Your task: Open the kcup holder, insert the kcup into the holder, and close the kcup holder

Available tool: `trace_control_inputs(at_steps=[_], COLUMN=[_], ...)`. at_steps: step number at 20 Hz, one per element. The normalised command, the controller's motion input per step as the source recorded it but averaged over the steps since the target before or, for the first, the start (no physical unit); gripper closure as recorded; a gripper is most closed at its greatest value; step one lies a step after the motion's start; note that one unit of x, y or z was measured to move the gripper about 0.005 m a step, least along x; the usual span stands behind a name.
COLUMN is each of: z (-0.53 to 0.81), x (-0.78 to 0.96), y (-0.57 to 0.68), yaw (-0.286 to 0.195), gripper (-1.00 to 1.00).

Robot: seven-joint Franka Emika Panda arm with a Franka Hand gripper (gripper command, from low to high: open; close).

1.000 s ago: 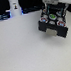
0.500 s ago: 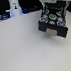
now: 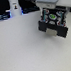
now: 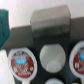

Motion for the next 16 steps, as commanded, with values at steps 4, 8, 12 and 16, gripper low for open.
trace_control_inputs(at_steps=[4, 8, 12, 16], z=[-0.19, -0.24, -0.29, -0.23], x=[0.68, 0.18, 0.0, -0.25], y=[0.11, 0.24, 0.1, 0.11], yaw=[0.098, 0.234, 0.294, 0.274], gripper=[-1.0, -1.0, -1.0, -1.0])
